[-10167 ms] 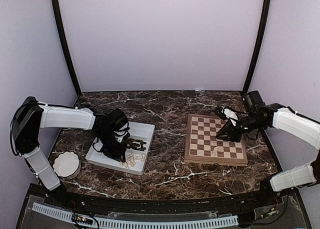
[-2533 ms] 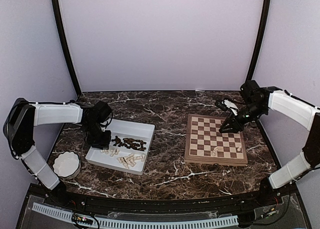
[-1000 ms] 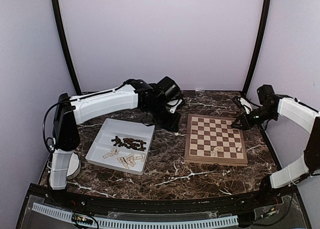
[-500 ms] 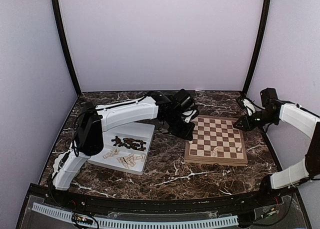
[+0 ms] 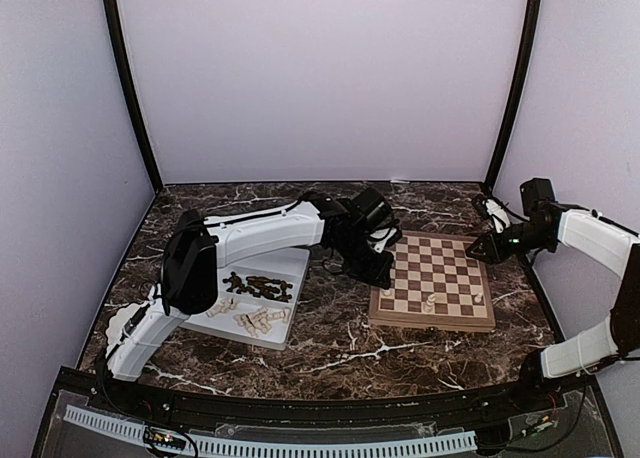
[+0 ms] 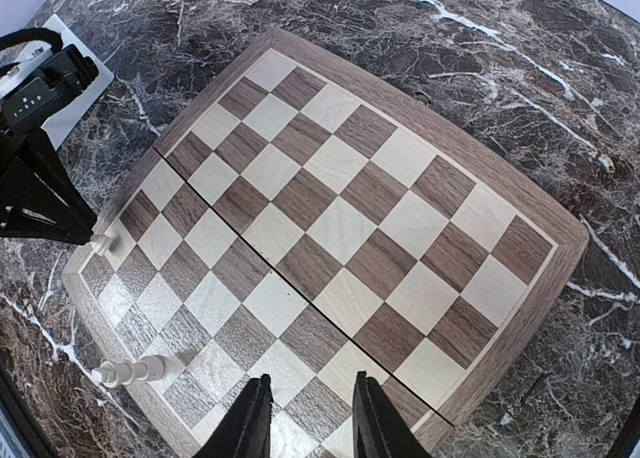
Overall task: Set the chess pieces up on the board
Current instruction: Place the pawn on a2.
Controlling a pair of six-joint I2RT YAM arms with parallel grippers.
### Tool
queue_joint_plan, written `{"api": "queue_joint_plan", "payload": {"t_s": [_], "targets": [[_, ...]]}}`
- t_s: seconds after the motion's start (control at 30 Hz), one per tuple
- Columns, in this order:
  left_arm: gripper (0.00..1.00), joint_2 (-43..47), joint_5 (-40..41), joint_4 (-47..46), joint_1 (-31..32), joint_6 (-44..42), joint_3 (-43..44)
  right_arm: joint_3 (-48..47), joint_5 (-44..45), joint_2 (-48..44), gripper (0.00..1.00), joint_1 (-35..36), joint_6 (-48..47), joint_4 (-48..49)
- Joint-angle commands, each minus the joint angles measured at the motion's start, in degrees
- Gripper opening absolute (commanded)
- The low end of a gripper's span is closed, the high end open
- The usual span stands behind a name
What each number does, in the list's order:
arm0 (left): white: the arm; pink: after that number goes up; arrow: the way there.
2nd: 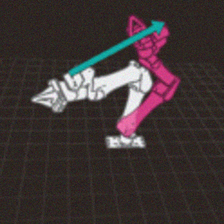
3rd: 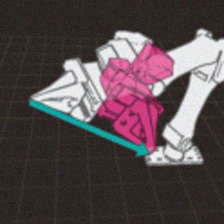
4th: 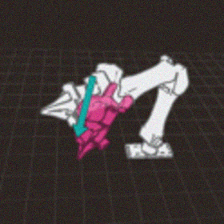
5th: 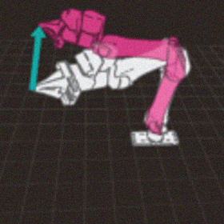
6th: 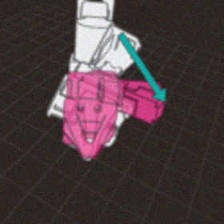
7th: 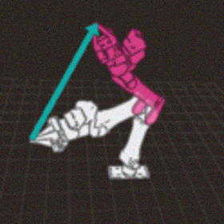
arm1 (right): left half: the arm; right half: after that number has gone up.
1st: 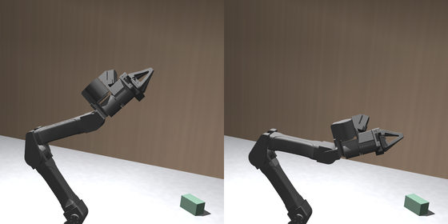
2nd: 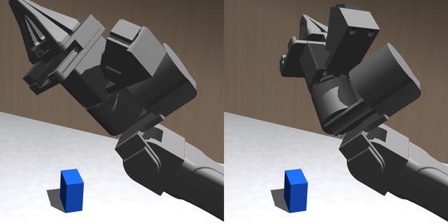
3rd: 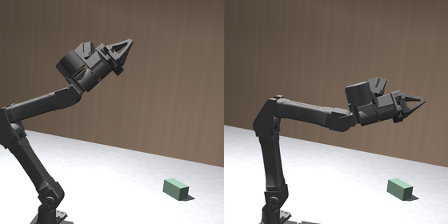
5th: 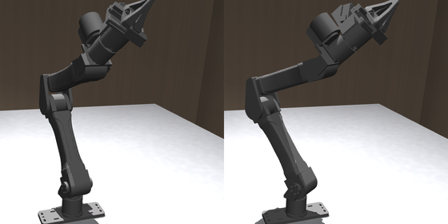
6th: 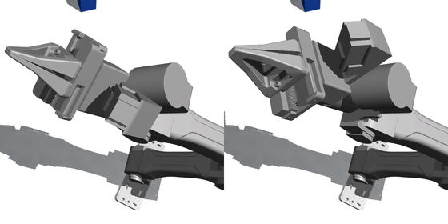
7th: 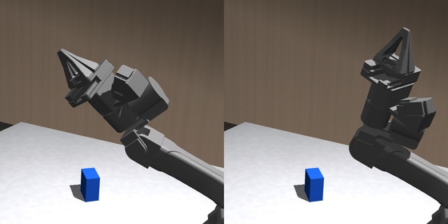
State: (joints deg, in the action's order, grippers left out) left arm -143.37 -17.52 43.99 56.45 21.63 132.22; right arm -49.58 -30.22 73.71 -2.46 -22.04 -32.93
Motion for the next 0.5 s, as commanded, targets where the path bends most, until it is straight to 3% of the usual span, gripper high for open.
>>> {"api": "queue_joint_plan", "payload": {"t_s": [0.0,0.47], "targets": [[0.09,-0.13,-0.97,-0.50,0.25,0.59,1.89,0.71,-0.80,-0.66,0.30,-0.09,0.10,1.67],[0.25,-0.33,-0.84,-0.13,0.25,0.90,2.02,0.98,-1.42,-0.06,0.30,-0.08,-0.05,1.82]]}}
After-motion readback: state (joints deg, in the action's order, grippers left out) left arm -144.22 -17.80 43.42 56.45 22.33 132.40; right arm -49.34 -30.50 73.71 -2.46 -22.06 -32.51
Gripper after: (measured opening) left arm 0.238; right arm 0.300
